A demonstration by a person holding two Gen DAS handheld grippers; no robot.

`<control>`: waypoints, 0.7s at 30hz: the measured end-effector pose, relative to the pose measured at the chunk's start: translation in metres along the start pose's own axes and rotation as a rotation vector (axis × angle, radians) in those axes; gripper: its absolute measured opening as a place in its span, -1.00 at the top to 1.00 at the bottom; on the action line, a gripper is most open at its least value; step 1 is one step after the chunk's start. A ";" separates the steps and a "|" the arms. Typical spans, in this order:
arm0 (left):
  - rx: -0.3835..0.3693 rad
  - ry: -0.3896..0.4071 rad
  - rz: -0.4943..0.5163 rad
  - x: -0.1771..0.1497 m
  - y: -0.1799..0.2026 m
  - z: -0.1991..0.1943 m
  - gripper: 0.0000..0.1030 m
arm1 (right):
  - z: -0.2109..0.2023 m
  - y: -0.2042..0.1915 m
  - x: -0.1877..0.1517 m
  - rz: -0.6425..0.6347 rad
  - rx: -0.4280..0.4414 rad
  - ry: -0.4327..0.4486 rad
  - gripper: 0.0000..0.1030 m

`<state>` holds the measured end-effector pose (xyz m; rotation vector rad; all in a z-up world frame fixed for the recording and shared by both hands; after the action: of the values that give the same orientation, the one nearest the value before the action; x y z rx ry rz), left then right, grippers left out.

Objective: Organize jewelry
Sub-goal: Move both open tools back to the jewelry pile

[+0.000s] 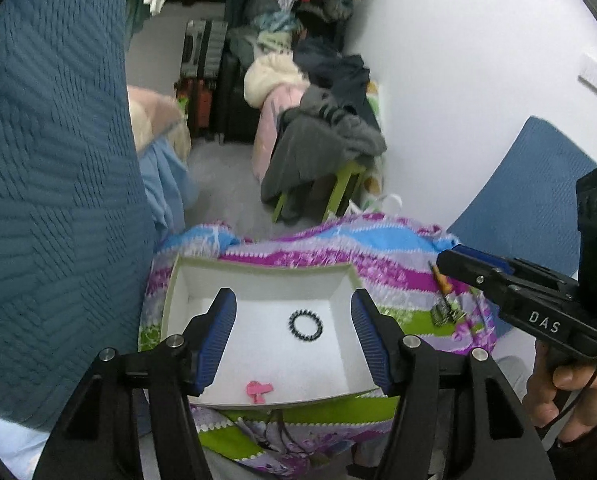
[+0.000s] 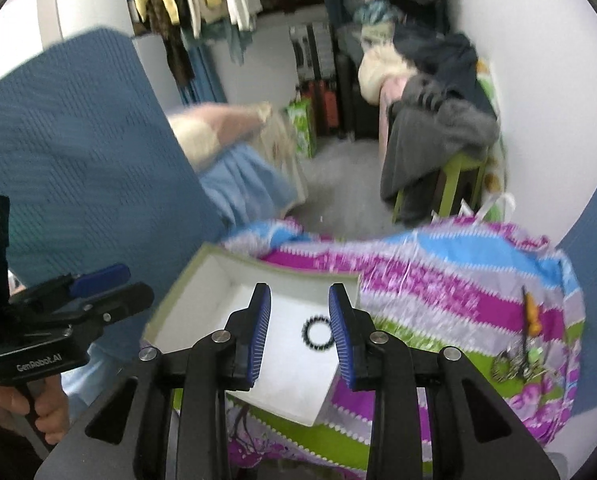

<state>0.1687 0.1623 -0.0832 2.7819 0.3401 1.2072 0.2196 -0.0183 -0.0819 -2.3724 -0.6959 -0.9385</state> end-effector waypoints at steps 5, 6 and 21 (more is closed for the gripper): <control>0.025 0.050 0.009 0.012 0.018 -0.031 -0.17 | -0.038 -0.003 0.016 -0.017 0.000 0.080 0.44; 0.026 0.059 0.010 0.014 0.021 -0.036 -0.17 | -0.044 -0.003 0.018 -0.022 -0.004 0.093 0.44; 0.003 0.148 -0.010 -0.001 0.060 -0.064 -0.17 | -0.085 0.013 -0.005 -0.042 -0.040 0.183 0.38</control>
<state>0.1316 0.1036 -0.0297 2.6965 0.3666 1.4158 0.1843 -0.0807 -0.0347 -2.2773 -0.6625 -1.1807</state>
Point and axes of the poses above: each gripper's, at about its wrist camera, not at the fingertips, and z roughly the way its jaws point, y to its right, x to its top, the point moved 6 cm from there along z, roughly the way its jaws point, and after that the axes turned 7 degrees about x, right-handed, at the moved point
